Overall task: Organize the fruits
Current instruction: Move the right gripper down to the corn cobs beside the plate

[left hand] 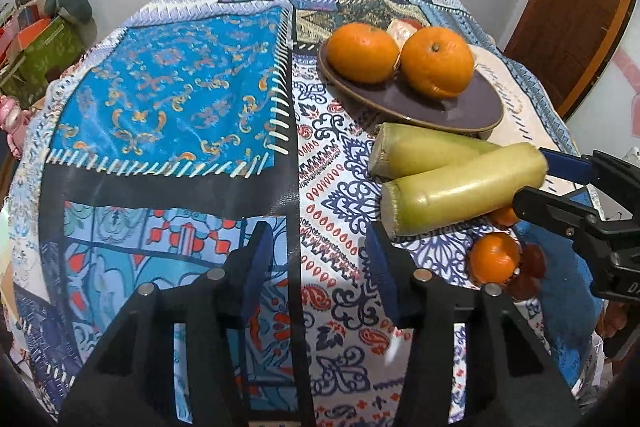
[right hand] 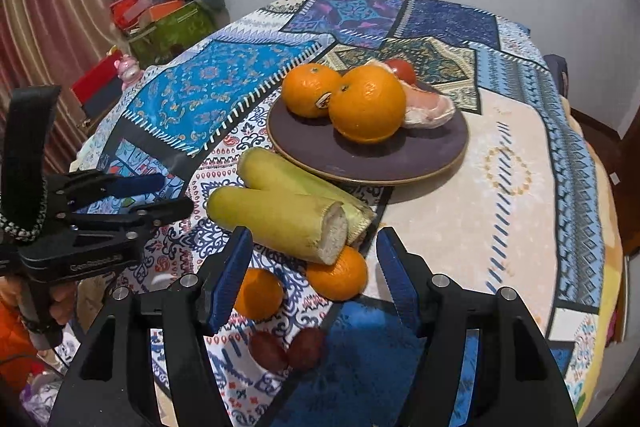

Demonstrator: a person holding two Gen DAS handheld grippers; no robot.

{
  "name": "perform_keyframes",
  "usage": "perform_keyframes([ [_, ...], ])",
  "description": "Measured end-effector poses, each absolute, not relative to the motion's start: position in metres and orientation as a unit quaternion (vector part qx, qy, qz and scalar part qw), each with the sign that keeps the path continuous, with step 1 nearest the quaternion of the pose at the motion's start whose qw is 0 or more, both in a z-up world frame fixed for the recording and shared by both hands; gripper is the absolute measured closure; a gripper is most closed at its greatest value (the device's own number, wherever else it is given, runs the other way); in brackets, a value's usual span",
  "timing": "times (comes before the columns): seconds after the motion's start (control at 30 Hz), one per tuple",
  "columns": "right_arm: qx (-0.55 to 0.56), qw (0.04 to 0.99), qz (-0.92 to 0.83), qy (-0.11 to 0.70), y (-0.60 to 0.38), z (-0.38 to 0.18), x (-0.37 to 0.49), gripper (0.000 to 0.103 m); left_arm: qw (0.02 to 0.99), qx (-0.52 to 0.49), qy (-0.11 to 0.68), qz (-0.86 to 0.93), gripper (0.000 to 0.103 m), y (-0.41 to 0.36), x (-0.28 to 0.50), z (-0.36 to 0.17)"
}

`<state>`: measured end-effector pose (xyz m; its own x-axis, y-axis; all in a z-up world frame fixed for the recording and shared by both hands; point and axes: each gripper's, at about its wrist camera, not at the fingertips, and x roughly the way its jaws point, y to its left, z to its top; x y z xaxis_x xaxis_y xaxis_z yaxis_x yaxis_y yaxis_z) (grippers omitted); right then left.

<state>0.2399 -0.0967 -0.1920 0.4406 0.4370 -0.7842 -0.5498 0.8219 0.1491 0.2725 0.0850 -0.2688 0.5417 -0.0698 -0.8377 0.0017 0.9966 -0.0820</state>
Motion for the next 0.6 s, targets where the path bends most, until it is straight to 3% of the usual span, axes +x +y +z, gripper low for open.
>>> perform_keyframes([
  [0.13, -0.059, 0.839, 0.296, 0.452, -0.093, -0.199, 0.244, 0.042, 0.877, -0.034, 0.478, -0.028, 0.055, 0.081, 0.278, -0.272],
  [0.3, -0.042, 0.834, 0.308, 0.457, -0.093, -0.202, 0.244, 0.05, 0.877, -0.03, 0.478, -0.031, 0.055, 0.078, 0.284, -0.274],
  [0.6, -0.01, 0.832, 0.312, 0.458, -0.1, -0.193, 0.242, 0.055, 0.873, -0.035, 0.484, -0.05, 0.07, 0.07, 0.279, -0.272],
])
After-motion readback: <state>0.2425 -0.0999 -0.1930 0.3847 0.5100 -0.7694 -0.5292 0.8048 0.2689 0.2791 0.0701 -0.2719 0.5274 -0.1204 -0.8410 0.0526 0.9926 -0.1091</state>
